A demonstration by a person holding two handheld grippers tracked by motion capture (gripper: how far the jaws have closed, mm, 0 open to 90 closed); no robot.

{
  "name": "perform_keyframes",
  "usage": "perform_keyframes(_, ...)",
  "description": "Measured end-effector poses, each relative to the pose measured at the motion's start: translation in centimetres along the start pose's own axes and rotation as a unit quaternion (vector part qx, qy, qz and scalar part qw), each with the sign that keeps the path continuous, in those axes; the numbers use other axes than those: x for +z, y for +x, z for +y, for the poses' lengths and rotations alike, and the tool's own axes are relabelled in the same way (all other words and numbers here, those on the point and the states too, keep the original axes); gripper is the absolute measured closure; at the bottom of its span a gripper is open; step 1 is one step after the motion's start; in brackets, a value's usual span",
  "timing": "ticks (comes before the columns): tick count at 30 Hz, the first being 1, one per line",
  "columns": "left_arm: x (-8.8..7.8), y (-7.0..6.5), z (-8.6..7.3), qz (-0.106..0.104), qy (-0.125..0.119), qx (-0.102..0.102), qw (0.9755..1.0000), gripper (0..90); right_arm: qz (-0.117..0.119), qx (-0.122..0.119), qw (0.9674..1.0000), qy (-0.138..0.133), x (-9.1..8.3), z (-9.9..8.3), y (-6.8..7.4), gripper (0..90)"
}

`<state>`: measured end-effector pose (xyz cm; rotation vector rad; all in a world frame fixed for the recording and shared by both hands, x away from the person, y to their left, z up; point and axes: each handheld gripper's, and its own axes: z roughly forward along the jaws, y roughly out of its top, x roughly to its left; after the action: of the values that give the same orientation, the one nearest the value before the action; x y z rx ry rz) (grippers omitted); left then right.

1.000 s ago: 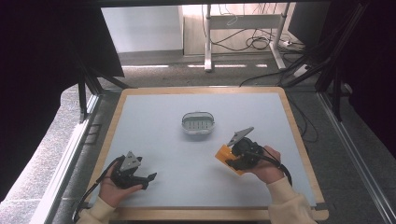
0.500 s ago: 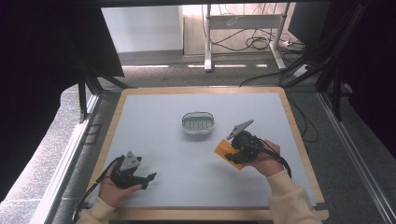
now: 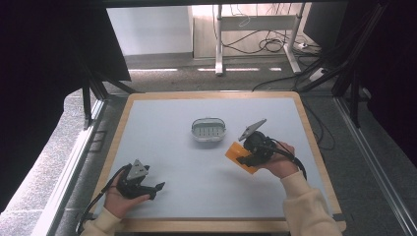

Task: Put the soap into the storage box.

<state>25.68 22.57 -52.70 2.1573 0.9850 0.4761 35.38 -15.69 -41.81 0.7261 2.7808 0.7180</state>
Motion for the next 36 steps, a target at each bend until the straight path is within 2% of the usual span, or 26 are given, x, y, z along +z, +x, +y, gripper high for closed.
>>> perform_keyframes(12,0.0,0.1,0.0,0.0,0.004,0.005,1.0,16.9,0.003,-0.016,0.9999,-0.004,0.0,1.2,-0.7,61.6)
perform_keyframes(28,0.1,0.1,0.0,0.0,0.005,0.006,1.0,16.9,0.01,-0.024,0.9996,-0.007,0.3,2.9,-1.5,61.6)
perform_keyframes(36,0.0,0.1,0.0,0.0,0.005,0.004,1.0,17.0,0.011,-0.031,0.9995,0.002,0.6,3.7,-1.8,61.7)
